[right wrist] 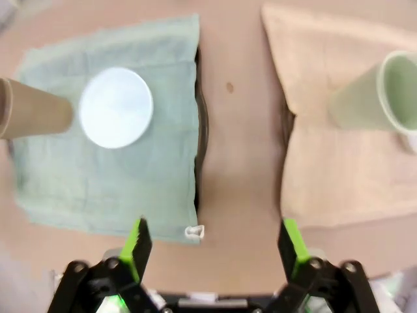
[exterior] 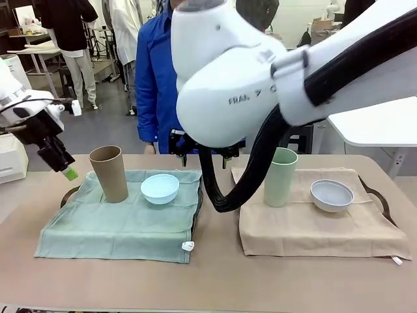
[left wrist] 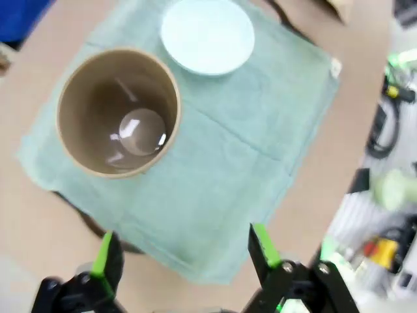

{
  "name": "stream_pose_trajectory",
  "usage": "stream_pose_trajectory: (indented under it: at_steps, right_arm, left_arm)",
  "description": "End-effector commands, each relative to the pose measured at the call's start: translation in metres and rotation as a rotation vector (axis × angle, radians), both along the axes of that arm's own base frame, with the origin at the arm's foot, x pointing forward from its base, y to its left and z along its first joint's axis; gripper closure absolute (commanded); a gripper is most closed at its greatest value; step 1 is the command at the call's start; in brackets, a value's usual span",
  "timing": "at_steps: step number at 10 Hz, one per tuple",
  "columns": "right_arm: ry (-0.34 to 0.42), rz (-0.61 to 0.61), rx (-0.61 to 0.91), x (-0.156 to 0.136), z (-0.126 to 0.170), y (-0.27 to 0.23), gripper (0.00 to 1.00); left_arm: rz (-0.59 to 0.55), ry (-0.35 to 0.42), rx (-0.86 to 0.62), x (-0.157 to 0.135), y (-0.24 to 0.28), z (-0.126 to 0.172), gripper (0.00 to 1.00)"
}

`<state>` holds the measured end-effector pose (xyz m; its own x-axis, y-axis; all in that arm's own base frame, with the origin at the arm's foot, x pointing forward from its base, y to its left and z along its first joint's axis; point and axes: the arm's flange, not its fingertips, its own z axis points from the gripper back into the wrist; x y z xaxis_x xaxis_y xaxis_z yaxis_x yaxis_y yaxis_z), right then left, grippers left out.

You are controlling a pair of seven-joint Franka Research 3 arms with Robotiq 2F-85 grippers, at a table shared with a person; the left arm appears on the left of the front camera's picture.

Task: Set up a tray with a mat and arrange the tableware.
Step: Place the Picnic Bowl and Reusable plastic cup back onto the Handle tray in front of the human's position.

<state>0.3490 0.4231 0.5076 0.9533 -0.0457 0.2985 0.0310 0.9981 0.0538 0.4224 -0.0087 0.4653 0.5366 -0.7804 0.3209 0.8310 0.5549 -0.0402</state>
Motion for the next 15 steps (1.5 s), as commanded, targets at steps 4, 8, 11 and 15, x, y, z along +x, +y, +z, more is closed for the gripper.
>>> stream_pose_trajectory:
  at_steps: [4,8,11,15]
  right_arm:
    - [0.080,-0.054,-0.022,-0.011,0.013,-0.023,0.00]
    - [0.060,-0.071,-0.025,-0.009,0.017,-0.021,0.00]
    - [0.060,-0.071,-0.025,-0.009,0.017,-0.021,0.00]
    - [0.060,-0.071,-0.025,-0.009,0.017,-0.021,0.00]
  left_arm:
    - [0.254,0.067,0.147,-0.014,-0.061,0.075,0.00]
    - [0.259,0.040,0.127,-0.020,-0.065,0.077,0.00]
    - [0.259,0.040,0.127,-0.020,-0.065,0.077,0.00]
    - [0.259,0.040,0.127,-0.020,-0.065,0.077,0.00]
